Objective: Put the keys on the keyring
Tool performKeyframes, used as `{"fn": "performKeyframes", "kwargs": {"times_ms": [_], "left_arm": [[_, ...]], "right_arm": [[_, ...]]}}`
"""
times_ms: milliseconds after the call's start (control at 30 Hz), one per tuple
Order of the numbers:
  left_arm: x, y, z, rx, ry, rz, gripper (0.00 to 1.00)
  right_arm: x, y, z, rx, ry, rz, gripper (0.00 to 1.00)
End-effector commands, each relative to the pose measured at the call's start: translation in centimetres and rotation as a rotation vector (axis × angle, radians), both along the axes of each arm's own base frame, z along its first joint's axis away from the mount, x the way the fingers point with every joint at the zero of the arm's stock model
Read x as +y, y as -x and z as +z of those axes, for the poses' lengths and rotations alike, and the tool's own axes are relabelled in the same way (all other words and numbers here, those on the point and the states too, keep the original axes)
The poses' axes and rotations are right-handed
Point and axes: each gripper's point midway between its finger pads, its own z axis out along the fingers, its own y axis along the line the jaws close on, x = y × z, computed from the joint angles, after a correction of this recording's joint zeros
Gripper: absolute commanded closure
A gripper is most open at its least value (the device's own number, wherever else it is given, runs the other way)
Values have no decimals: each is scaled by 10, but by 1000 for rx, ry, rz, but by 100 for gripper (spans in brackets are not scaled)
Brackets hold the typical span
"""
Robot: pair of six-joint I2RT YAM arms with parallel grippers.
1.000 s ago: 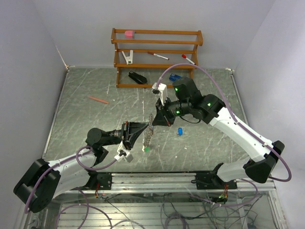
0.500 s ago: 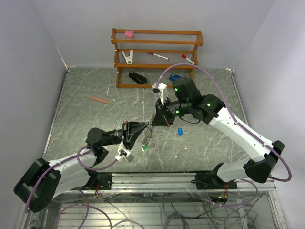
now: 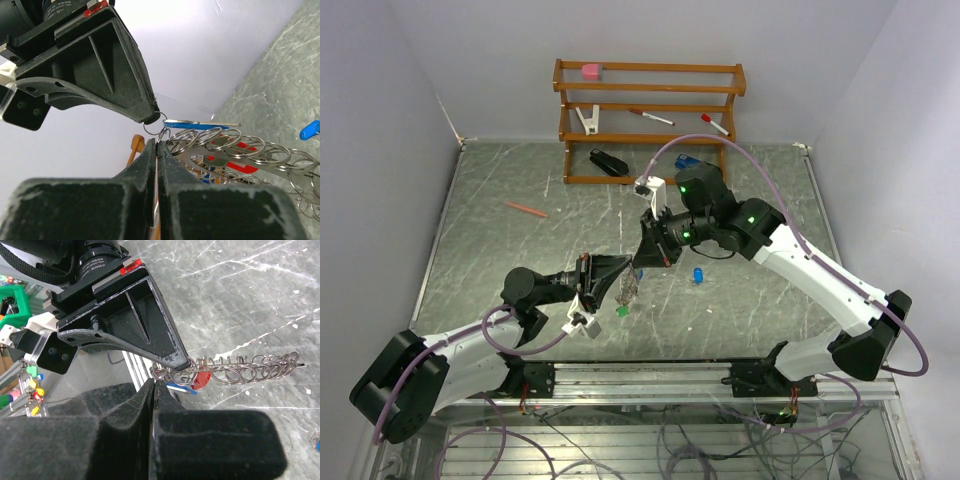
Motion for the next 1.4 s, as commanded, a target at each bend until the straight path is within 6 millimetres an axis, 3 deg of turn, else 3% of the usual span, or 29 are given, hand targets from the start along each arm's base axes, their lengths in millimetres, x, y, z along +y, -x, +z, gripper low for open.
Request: {"fn": "performKeyframes", "kwargs": {"times_ms": [0, 633, 900, 1133, 1367], "left_arm": [[3, -1, 37, -63, 92, 17, 93], [8, -5, 52, 23, 199, 26, 93], [9, -6, 54, 39, 219, 32, 93], [9, -4, 55, 33, 216, 25, 93], [8, -3, 55, 31, 211, 19, 93]], "right_arm": [[6, 6, 5, 33, -20, 17, 100], [13, 7, 16, 65, -51, 15, 79], [6, -9, 62, -79, -116, -55, 76], [-31, -36, 35, -188, 51, -190, 75], [-43, -42, 24, -220, 60, -174, 73]]}}
